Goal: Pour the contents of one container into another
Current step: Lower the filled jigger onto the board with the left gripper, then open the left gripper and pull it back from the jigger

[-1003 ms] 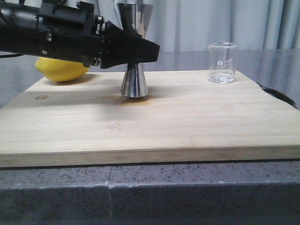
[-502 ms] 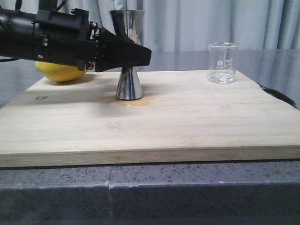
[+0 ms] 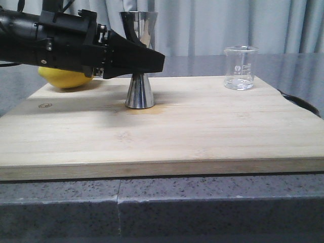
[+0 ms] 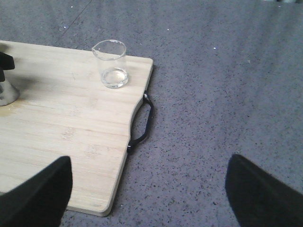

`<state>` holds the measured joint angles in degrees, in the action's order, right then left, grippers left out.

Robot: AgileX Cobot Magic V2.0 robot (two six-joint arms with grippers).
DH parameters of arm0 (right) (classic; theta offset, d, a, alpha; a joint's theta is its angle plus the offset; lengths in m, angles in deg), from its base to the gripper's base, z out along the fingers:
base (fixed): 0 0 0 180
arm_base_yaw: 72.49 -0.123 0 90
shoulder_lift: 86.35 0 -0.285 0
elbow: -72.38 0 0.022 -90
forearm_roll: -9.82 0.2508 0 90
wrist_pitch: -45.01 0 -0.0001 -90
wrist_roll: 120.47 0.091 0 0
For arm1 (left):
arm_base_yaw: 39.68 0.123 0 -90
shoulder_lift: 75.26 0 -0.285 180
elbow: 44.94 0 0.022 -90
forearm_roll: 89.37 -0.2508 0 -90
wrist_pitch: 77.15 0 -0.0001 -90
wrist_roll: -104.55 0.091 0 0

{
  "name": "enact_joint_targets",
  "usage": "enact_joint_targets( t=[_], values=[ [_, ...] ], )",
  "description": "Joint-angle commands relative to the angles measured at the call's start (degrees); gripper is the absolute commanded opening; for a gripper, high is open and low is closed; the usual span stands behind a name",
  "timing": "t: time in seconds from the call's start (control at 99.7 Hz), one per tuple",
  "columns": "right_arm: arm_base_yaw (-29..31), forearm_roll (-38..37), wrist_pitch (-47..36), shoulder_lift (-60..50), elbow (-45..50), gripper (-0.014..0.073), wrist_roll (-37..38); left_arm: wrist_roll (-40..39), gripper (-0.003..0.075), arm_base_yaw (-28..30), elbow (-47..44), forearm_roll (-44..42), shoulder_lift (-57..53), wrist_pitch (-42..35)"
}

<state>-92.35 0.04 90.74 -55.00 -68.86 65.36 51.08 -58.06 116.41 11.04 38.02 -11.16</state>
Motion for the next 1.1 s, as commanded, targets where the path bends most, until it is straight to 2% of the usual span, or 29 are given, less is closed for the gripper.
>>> enact_joint_targets(
  t=[0.0, 0.291, 0.391, 0.582, 0.692, 0.903, 1.094],
  values=[
    [-0.1, -0.7, -4.4, 0.2, -1.4, 0.0575, -0.4, -0.3, 0.019, 0.2, 1.7, 2.4, -2.5, 6.6],
    [-0.1, -0.7, -4.4, 0.2, -1.4, 0.0575, -0.4, -0.3, 0.0209, 0.2, 1.7, 1.6, -2.5, 6.3],
    [-0.1, -0.7, -4.4, 0.2, -1.4, 0.0575, -0.4, -0.3, 0.0274, 0.2, 1.7, 1.6, -2.5, 6.3],
    [-0.1, -0.7, -4.4, 0.2, -1.4, 0.0575, -0.4, -0.3, 0.0445, 0.2, 1.7, 1.6, -2.5, 5.7],
    [-0.1, -0.7, -4.4, 0.2, -1.4, 0.0575, -0.4, -0.8, 0.0493, 0.2, 1.7, 1.4, -3.2, 4.4],
    [-0.1, -0.7, -4.4, 0.2, -1.4, 0.0575, -0.4, -8.5, 0.0507, 0.2, 1.7, -6.1, -7.5, -3.3],
    [-0.1, -0.7, -4.4, 0.2, -1.4, 0.0575, -0.4, -23.6, 0.0507, 0.2, 1.7, -21.4, -14.9, -12.4]
  ],
)
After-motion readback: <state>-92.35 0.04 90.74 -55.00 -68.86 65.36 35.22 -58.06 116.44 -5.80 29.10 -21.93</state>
